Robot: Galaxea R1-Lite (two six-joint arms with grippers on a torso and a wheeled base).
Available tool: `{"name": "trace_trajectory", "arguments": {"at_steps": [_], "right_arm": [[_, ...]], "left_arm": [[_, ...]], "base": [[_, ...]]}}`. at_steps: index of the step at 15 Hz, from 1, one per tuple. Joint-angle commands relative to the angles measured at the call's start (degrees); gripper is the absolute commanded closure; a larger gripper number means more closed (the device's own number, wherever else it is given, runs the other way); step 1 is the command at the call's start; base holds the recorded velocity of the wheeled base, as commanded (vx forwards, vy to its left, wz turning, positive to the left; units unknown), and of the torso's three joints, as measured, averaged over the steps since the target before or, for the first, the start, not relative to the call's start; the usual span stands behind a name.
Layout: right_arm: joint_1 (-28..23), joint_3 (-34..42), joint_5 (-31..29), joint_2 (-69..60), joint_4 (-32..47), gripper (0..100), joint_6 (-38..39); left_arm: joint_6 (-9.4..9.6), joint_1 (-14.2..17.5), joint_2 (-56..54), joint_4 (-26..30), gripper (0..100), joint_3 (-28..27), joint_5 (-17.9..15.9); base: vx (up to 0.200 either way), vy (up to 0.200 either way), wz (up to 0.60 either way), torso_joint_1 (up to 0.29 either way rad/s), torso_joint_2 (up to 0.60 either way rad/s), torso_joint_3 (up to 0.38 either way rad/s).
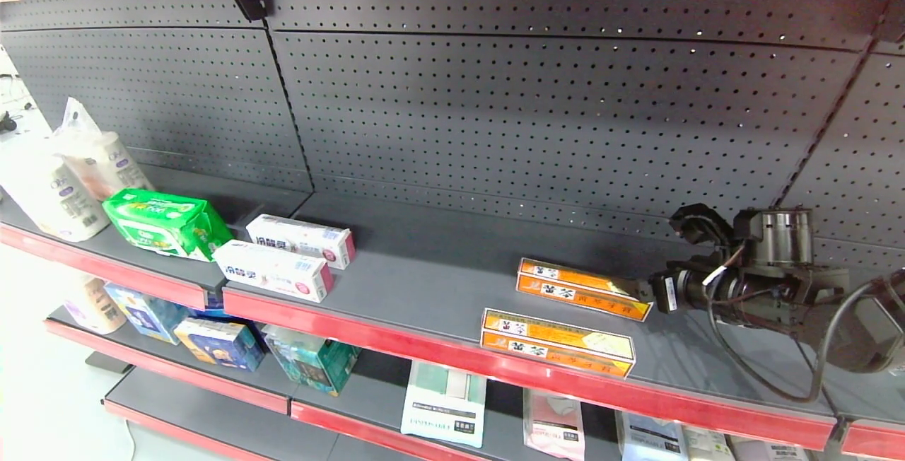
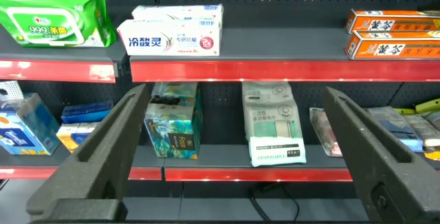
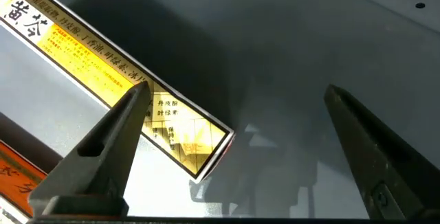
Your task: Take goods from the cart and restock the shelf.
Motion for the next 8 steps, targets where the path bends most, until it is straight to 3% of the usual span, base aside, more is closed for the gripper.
{"name": "trace_trajectory", "arguments": {"at_steps": [1, 8], "right_arm": [[0.1, 0.0, 0.0, 0.3, 0.0, 0, -0.1], [1.0, -0.1, 0.1, 1.5, 0.1, 0, 0.0]], "left_arm": [[0.02, 0.0, 0.0, 0.0, 0, 0.0, 0.0], [0.02, 0.0, 0.0, 0.0, 0, 0.0, 0.0]], "base": [[0.0, 0.0, 0.0, 0.0, 0.0, 0.0], [0.0, 0.0, 0.0, 0.0, 0.0, 0.0]]}}
